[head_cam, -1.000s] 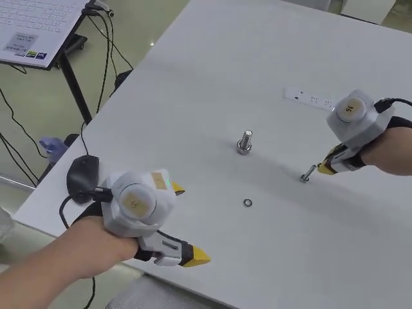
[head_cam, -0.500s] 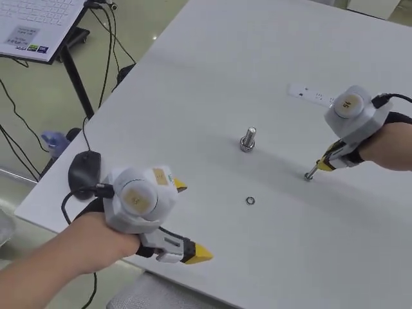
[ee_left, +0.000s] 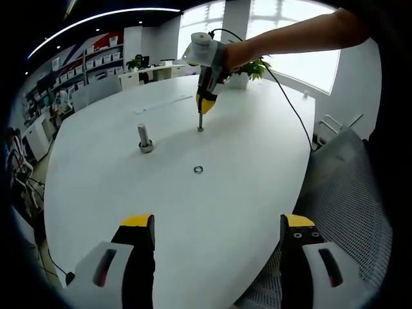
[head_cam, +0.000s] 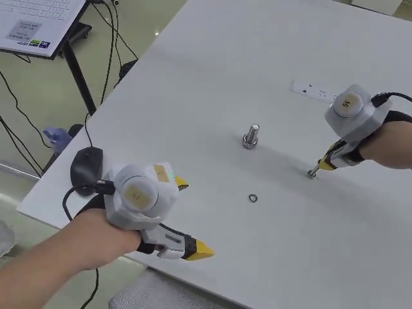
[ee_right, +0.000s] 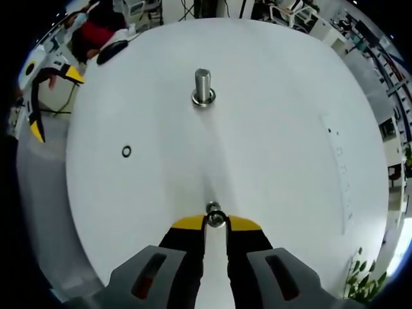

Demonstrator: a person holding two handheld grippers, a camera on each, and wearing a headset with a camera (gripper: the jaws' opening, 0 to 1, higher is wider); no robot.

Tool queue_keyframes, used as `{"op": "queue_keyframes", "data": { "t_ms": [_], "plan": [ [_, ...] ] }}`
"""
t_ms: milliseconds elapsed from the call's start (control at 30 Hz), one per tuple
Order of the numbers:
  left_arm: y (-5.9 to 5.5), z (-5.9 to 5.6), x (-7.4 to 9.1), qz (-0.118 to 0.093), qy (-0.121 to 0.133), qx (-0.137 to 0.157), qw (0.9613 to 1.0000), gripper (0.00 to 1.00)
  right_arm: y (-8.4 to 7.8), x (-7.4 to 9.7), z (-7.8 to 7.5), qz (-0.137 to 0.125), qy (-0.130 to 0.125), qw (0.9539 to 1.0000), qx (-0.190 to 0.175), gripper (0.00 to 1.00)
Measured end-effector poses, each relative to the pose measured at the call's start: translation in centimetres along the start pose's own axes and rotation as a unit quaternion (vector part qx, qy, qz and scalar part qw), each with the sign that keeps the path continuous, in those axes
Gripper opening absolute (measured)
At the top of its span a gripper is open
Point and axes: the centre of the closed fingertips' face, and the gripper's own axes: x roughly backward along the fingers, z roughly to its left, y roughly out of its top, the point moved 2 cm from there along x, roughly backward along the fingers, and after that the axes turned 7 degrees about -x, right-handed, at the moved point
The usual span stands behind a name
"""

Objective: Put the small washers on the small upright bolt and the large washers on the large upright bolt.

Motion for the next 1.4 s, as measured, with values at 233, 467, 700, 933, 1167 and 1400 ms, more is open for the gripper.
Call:
{"op": "queue_keyframes", "data": {
  "t_ms": [233,467,700,933,1167,1400],
  "plan": [
    [0.0,-0.1,-0.2,-0.003,-0.001,0.008,1.0000,0.79,-0.2,-1.0,-0.1,0.005,0.002,1.0000,0.003,0.13],
    [-0.3,-0.1,-0.3,-0.002,-0.001,0.010,0.9999,0.79,-0.2,-2.1,-0.3,0.008,0.004,1.0000,0.003,0.13],
    [-0.7,0.1,0.0,0.002,0.001,0.013,0.9999,0.79,-0.2,-2.8,0.1,0.010,0.006,0.9999,0.006,0.13],
    [-0.8,0.1,0.1,0.004,0.002,0.015,0.9999,0.79,-0.4,-3.4,0.2,0.016,0.008,0.9998,0.006,0.13],
    [-1.0,-0.2,0.0,0.007,0.000,0.017,0.9998,0.78,-0.6,-4.0,0.1,0.020,0.010,0.9997,0.008,0.13],
    [-1.2,-0.3,0.1,0.008,0.003,0.021,0.9997,0.77,-0.7,-4.7,-0.1,0.024,0.007,0.9995,0.016,0.13]
  ]
}}
